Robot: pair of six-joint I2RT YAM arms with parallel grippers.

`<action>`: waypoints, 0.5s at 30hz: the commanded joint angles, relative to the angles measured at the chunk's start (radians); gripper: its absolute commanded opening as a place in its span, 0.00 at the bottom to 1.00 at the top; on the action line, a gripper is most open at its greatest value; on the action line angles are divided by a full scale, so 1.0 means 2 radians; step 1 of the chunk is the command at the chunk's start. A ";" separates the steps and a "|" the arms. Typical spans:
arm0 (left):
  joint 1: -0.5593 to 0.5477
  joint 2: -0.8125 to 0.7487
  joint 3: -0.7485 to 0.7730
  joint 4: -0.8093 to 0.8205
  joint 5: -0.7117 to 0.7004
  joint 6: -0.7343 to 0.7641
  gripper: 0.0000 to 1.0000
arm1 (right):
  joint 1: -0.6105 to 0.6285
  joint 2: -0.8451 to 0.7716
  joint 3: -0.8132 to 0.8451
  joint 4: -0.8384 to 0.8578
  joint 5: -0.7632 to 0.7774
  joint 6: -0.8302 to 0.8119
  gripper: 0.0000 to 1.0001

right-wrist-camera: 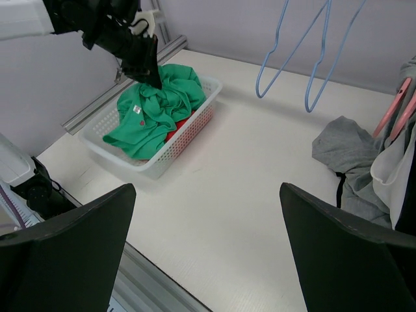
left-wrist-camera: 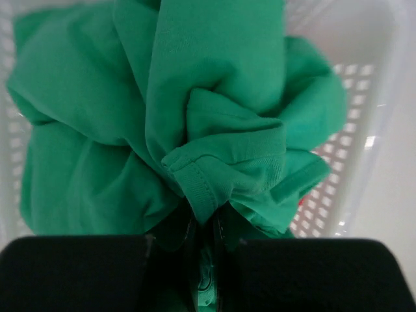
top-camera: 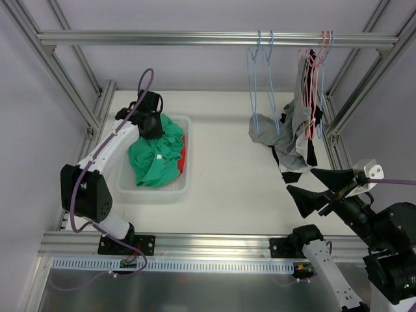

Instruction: Remove the tank top from the hanger

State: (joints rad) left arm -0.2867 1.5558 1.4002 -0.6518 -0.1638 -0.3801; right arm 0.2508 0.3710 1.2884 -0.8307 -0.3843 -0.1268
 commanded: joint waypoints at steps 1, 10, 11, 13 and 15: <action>0.002 0.026 -0.041 0.015 0.006 -0.046 0.00 | -0.001 0.000 -0.007 0.010 -0.016 0.009 0.99; 0.002 0.123 -0.104 0.037 -0.012 -0.074 0.00 | -0.001 -0.004 -0.023 0.020 -0.031 0.018 1.00; 0.001 0.121 -0.109 0.038 -0.012 -0.074 0.00 | -0.001 -0.004 -0.024 0.020 -0.031 0.018 0.99; 0.002 0.104 -0.110 0.038 -0.012 -0.065 0.00 | 0.000 -0.004 -0.024 0.020 -0.030 0.018 1.00; 0.001 0.086 -0.109 0.035 -0.010 -0.056 0.00 | -0.001 -0.001 -0.024 0.020 -0.028 0.020 0.99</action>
State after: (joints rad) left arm -0.2867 1.7561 1.2160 -0.5533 -0.1696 -0.4908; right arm 0.2508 0.3698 1.2430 -0.8265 -0.4259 -0.1047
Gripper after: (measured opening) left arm 0.044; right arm 0.993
